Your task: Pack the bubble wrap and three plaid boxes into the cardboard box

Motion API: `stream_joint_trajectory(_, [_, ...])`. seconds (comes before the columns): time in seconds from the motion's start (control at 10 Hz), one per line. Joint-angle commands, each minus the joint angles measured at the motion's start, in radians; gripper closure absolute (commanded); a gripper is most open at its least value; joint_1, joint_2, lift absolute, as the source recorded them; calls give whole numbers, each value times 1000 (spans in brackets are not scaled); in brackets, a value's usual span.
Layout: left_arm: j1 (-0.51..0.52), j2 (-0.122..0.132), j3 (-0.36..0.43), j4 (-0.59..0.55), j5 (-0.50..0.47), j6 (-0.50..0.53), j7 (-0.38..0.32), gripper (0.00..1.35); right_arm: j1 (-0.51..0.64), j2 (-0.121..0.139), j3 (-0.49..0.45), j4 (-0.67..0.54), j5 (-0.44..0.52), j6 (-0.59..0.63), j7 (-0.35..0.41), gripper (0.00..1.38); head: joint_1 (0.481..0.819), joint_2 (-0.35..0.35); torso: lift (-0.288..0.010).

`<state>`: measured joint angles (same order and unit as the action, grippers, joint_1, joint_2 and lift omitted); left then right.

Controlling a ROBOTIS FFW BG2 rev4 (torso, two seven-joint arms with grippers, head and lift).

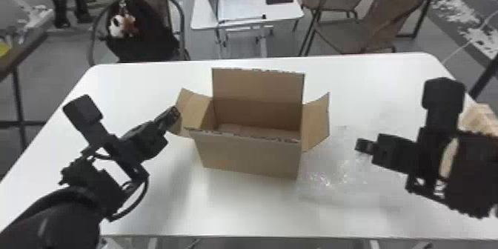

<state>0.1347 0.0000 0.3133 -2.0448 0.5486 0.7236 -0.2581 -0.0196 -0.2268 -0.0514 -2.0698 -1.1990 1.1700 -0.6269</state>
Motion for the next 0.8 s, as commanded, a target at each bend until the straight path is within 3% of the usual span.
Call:
stream_joint_trajectory(0.0, [-1, -3, -8, 0, -6, 0, 6, 1211, -25, -3, -62, -56, -129, 71, -34, 1145, 695, 108, -174])
stream_joint_trajectory(0.2, [0, -3, -14, 0, -7, 0, 22, 1211, -72, -8, -154, -127, -269, 102, -59, 1145, 695, 108, -174])
stream_joint_trajectory(0.4, [0, -3, -25, 0, -12, 0, 36, 1211, -154, -62, -202, -133, -429, 79, -59, 1145, 695, 104, -174])
stream_joint_trajectory(0.7, [-3, -3, -40, 0, -21, 0, 56, 1211, -243, -121, -232, -170, -519, -16, -8, 1145, 625, 89, -174])
